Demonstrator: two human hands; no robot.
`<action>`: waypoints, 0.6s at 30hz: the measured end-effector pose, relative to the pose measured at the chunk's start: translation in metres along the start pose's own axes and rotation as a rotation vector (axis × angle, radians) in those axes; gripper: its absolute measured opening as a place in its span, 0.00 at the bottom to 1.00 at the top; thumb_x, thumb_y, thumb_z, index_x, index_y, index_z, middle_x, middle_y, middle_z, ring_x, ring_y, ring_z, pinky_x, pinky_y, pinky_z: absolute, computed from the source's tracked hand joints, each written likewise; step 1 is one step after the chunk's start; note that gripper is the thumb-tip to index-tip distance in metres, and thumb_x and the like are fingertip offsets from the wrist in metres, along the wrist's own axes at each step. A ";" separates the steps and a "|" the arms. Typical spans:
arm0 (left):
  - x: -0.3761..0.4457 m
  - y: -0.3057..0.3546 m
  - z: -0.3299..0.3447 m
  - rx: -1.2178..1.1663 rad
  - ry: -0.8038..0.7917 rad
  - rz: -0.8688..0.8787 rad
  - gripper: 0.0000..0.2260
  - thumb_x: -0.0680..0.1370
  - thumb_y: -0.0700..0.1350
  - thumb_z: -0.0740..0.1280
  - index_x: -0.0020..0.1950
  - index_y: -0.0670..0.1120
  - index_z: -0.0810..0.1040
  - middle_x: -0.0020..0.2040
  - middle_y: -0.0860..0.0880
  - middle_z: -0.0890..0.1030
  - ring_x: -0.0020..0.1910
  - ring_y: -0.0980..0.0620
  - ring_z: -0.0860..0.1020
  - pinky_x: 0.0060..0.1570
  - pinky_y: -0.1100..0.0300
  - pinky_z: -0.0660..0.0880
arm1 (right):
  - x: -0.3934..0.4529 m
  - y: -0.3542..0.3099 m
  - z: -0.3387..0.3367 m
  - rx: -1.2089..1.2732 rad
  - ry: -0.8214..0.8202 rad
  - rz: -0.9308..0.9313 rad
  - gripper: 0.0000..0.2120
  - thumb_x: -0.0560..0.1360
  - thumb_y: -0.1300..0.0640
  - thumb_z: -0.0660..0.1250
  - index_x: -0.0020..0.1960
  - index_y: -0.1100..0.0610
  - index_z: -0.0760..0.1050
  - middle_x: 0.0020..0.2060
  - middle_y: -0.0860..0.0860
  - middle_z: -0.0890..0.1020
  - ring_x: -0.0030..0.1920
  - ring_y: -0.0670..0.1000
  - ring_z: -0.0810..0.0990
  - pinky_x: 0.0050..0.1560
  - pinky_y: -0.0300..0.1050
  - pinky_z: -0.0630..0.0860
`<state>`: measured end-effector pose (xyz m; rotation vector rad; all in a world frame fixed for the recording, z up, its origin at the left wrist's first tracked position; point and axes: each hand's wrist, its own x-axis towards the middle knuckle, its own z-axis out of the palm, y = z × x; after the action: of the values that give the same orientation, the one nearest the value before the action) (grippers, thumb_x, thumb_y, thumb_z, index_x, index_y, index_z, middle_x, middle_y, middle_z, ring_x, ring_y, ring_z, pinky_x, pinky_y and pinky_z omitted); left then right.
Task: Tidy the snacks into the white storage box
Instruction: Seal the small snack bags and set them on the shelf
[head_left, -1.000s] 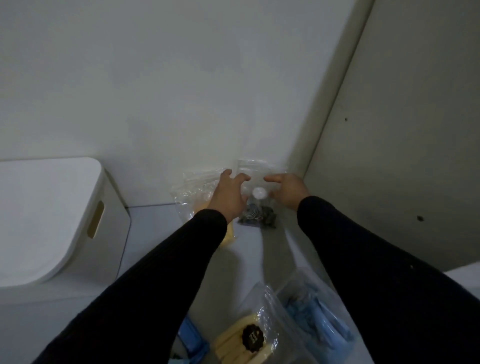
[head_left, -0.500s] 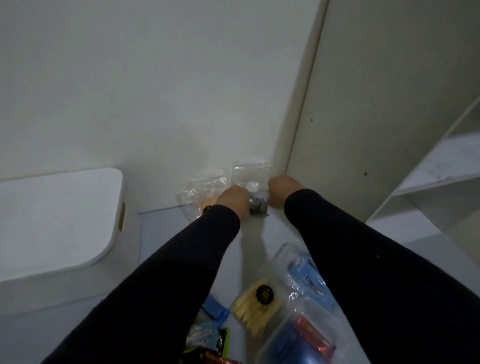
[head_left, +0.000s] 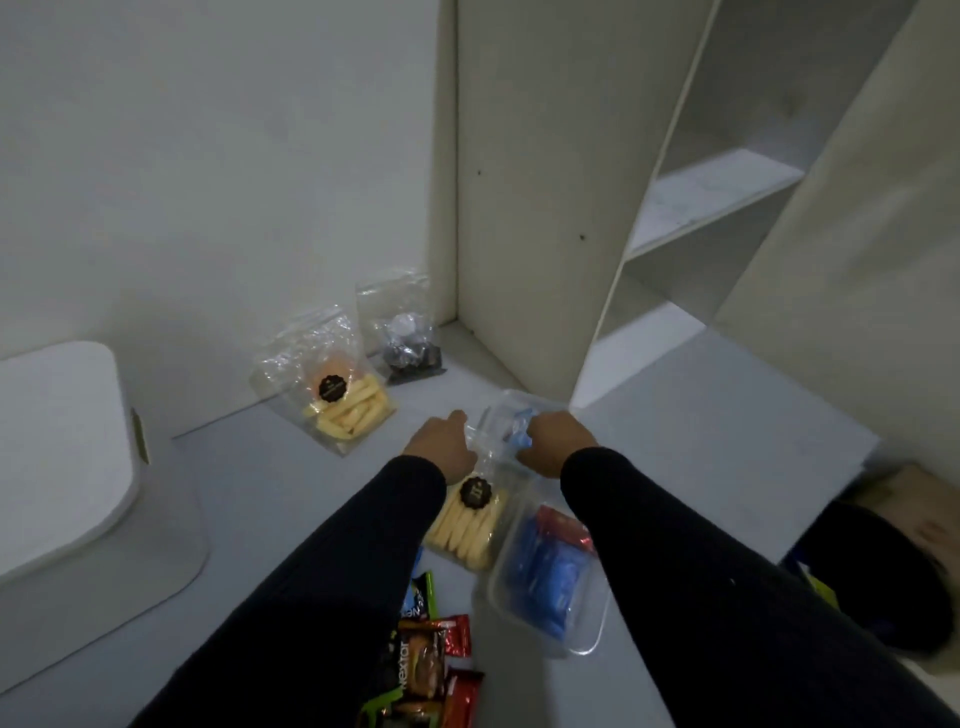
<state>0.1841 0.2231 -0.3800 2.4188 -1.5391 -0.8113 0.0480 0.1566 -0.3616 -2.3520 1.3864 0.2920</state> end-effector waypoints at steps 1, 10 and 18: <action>-0.001 -0.003 0.006 -0.080 -0.025 -0.007 0.25 0.77 0.47 0.63 0.73 0.45 0.61 0.65 0.39 0.73 0.63 0.42 0.73 0.58 0.54 0.70 | -0.002 0.004 0.005 -0.002 -0.005 0.010 0.16 0.77 0.56 0.60 0.62 0.61 0.73 0.61 0.58 0.77 0.61 0.57 0.76 0.61 0.47 0.71; 0.003 -0.021 0.031 -0.429 0.020 -0.063 0.27 0.76 0.45 0.66 0.73 0.48 0.62 0.56 0.43 0.79 0.54 0.46 0.77 0.59 0.56 0.70 | 0.002 0.013 0.030 0.060 0.060 0.025 0.16 0.75 0.56 0.65 0.61 0.60 0.76 0.60 0.57 0.78 0.63 0.56 0.75 0.63 0.44 0.68; -0.028 -0.041 0.004 -0.962 0.168 -0.051 0.08 0.77 0.42 0.66 0.50 0.55 0.77 0.48 0.46 0.81 0.49 0.49 0.80 0.51 0.56 0.76 | -0.010 -0.009 0.016 0.890 0.125 -0.027 0.03 0.73 0.62 0.69 0.41 0.59 0.79 0.35 0.51 0.79 0.39 0.48 0.76 0.43 0.41 0.73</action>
<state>0.2057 0.2674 -0.3899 1.7356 -0.7391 -1.0098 0.0512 0.1758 -0.3700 -1.6484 1.1843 -0.4155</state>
